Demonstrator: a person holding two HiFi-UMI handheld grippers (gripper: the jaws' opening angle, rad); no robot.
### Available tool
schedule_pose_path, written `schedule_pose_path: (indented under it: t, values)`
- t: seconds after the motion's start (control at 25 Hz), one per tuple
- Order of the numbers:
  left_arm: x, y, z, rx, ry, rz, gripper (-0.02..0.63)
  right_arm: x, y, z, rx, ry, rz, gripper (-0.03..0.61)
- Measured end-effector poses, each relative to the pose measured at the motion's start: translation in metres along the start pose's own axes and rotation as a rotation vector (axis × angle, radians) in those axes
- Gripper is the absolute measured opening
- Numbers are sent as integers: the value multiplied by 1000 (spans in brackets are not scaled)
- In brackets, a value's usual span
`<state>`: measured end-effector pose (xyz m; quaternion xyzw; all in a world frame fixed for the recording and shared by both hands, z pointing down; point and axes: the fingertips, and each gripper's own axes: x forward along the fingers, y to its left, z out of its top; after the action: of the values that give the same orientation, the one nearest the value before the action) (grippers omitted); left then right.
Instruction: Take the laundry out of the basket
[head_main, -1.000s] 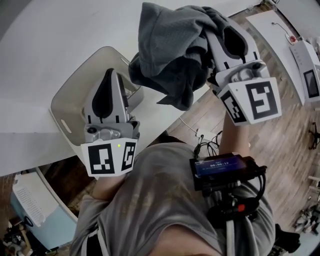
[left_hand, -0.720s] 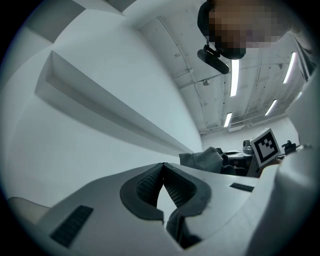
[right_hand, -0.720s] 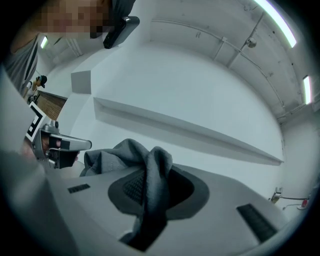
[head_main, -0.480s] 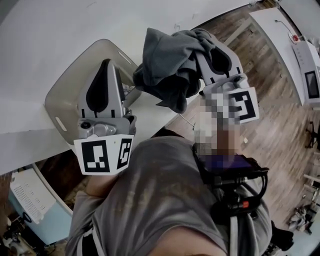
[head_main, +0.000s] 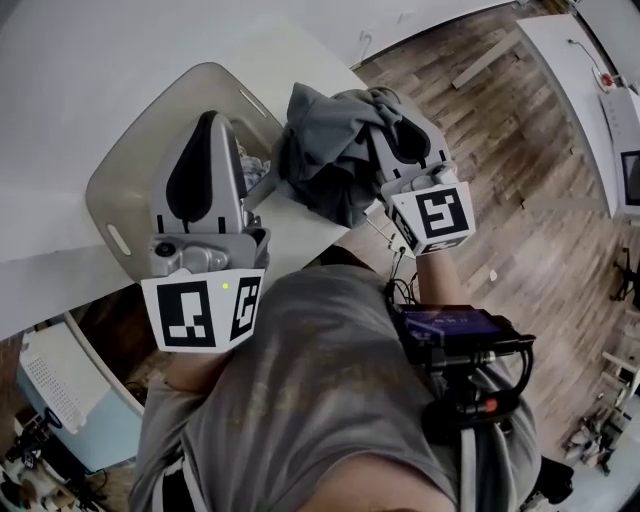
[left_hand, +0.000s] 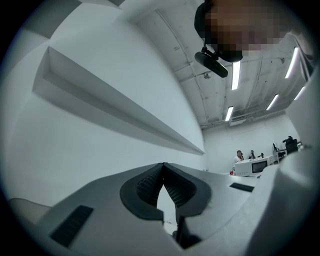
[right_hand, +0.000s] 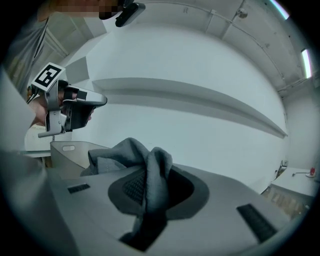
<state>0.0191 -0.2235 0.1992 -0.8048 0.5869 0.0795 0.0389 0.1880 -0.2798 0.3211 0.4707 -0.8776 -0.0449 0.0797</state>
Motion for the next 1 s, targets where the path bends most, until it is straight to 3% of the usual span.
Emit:
schedule_pose_path:
  t: [0.44,0.72,1.0]
  values:
    - [5,12,-15,18,61,35,8,37,40,-90,10,164,106,85]
    - [-4,20,-16,29,76,67,8,51,53,-102,-38,231,147,114]
    - [-21,27,-13,16,62,93,8,47,56,-98,-52,315,163,187]
